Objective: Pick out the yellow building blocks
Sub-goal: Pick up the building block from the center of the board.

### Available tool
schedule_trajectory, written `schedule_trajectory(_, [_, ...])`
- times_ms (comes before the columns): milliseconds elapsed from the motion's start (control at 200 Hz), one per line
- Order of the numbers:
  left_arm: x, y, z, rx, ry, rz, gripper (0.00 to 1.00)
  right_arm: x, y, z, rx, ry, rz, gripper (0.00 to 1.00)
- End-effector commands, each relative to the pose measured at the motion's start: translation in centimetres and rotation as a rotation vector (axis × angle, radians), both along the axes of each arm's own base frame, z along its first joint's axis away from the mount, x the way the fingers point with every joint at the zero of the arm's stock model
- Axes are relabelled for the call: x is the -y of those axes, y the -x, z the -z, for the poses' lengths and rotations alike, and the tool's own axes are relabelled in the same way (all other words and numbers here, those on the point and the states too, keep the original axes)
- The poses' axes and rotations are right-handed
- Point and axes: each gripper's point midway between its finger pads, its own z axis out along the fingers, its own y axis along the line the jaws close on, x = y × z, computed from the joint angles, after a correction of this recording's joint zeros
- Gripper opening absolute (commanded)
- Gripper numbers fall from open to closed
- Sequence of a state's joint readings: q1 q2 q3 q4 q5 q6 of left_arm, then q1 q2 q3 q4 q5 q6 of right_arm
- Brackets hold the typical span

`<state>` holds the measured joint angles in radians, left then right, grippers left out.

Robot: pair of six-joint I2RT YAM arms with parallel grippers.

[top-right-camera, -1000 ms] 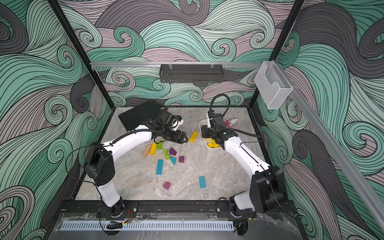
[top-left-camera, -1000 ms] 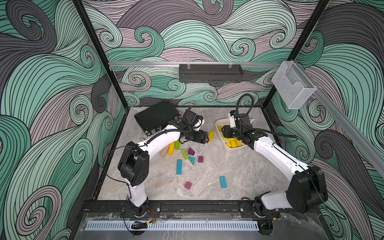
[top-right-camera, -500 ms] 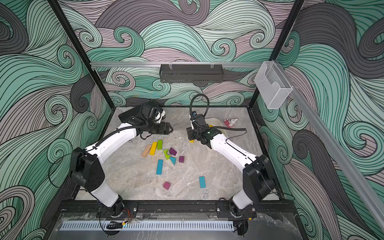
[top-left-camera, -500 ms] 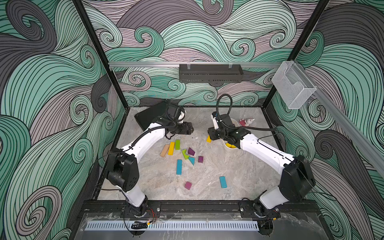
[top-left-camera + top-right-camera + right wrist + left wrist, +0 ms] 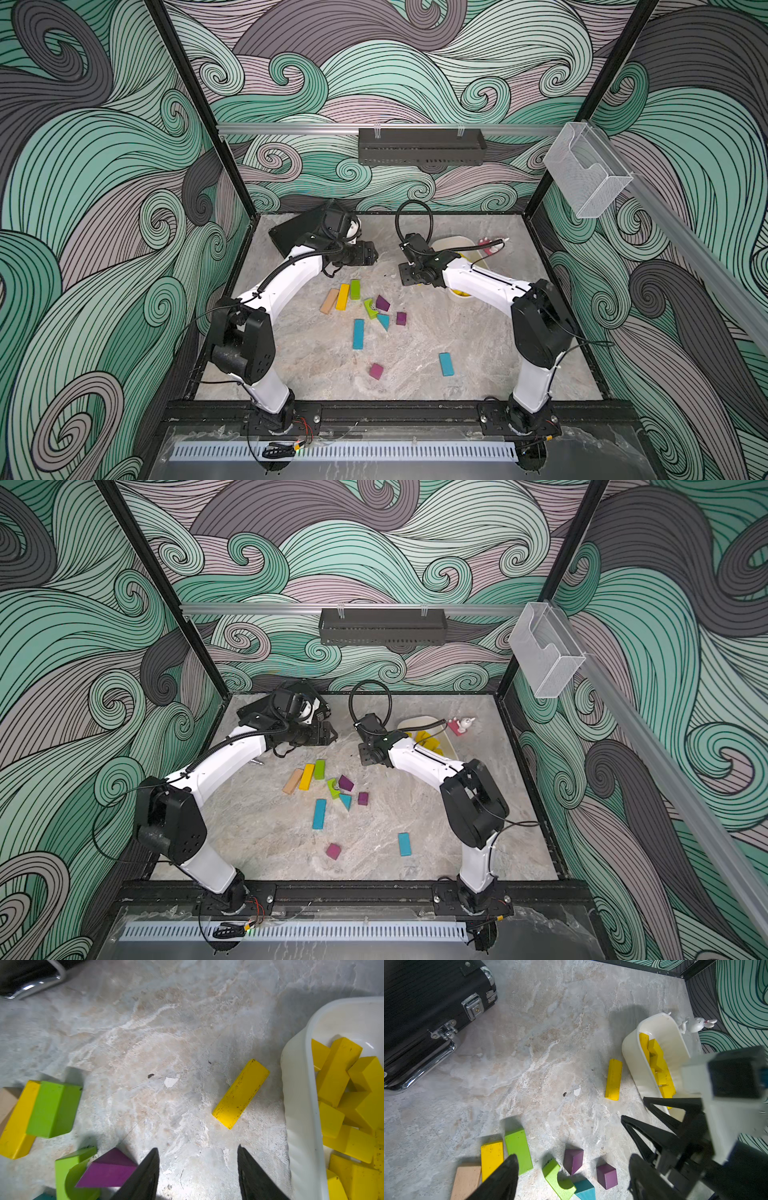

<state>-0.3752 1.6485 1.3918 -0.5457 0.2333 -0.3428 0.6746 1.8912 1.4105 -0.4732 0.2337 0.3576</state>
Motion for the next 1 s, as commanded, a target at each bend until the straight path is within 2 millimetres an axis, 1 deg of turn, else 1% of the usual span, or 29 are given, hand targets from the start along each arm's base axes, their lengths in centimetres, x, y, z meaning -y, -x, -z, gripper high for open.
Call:
schedule_trajectory(0, [0.0, -0.9, 0.4, -0.007, 0.012, -0.001, 0.82, 1.1, -0.6, 0.8, -0.017, 0.048, 0.1, 0.61])
schedule_trajectory(80, [0.1, -0.9, 0.6, -0.02, 0.016, 0.001, 0.82, 1.2, -0.9, 1.8, -0.027, 0.072, 0.117, 0.6])
schedule_trajectory(165, [0.1, -0.8, 0.5, -0.017, 0.023, 0.004, 0.82, 1.3, -1.1, 2.6, -0.032, 0.087, 0.127, 0.57])
schedule_trajectory(325, [0.2, -0.8, 0.4, -0.01, 0.025, 0.005, 0.82, 1.7, -1.5, 3.6, -0.04, 0.099, 0.155, 0.52])
schedule_trajectory(430, [0.3, -0.8, 0.4, -0.013, 0.03, 0.005, 0.82, 1.9, -1.8, 4.1, -0.053, 0.09, 0.17, 0.52])
schedule_trajectory(555, [0.4, -0.8, 0.4, -0.018, 0.043, 0.008, 0.82, 1.7, -2.2, 5.2, -0.086, 0.07, 0.171, 0.54])
schedule_trajectory(660, [0.4, -0.8, 0.3, -0.019, 0.044, 0.007, 0.82, 2.3, -2.7, 5.9, -0.099, 0.07, 0.197, 0.55])
schedule_trajectory(866, [0.3, -0.7, 0.1, -0.008, 0.04, 0.001, 0.82, 3.7, -3.5, 6.0, -0.078, 0.105, 0.227, 0.55])
schedule_trajectory(996, [0.2, -0.8, 0.1, -0.008, 0.042, -0.002, 0.82, 4.4, -3.8, 6.7, -0.096, 0.107, 0.233, 0.56])
